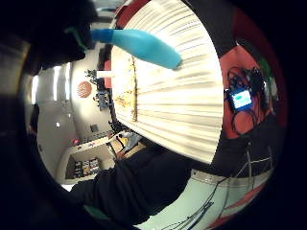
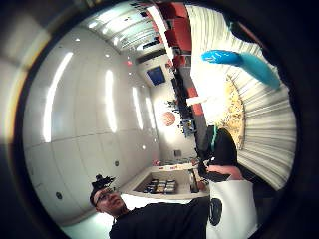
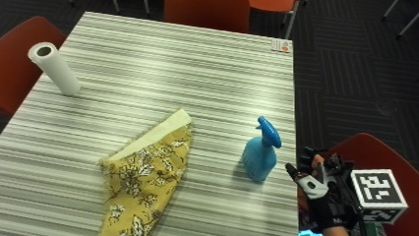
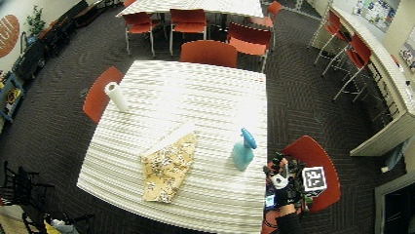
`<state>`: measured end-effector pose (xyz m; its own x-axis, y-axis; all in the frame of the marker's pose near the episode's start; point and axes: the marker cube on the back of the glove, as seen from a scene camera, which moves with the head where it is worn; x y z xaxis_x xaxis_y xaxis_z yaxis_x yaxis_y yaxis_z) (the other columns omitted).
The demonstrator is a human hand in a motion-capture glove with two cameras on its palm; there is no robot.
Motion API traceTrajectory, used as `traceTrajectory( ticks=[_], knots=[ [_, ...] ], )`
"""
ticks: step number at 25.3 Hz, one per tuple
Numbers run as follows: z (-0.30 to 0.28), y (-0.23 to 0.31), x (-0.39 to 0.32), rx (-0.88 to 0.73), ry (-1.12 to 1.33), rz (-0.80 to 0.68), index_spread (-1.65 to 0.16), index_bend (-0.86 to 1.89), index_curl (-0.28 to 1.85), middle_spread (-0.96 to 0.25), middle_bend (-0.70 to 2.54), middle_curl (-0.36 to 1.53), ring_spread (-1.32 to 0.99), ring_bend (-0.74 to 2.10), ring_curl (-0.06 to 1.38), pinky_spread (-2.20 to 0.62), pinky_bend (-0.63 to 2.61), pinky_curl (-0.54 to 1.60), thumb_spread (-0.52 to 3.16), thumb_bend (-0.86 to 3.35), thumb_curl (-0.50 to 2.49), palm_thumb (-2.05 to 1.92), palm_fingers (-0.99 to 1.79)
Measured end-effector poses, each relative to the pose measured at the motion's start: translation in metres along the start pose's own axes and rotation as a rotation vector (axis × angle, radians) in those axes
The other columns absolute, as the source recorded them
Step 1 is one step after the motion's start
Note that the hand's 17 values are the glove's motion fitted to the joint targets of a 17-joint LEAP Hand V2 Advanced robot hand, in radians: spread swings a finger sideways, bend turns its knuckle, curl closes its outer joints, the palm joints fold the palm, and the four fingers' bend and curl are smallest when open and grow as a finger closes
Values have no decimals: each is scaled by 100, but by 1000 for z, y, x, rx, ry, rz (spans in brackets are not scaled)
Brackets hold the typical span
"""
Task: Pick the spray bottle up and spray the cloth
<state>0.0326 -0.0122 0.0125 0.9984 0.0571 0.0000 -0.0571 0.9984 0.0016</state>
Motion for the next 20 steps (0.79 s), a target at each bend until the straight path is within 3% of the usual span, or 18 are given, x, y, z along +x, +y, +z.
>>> traceTrajectory(
  ticks=[9,20],
  knots=[
    [24,-14,67,-30,124,44,-29,14,25,8,20,37,7,46,37,10,51,41,102,9,52,85,49],
    [36,-23,58,-18,156,-3,-29,16,28,6,23,39,8,44,37,13,34,37,100,5,55,90,49]
  ],
)
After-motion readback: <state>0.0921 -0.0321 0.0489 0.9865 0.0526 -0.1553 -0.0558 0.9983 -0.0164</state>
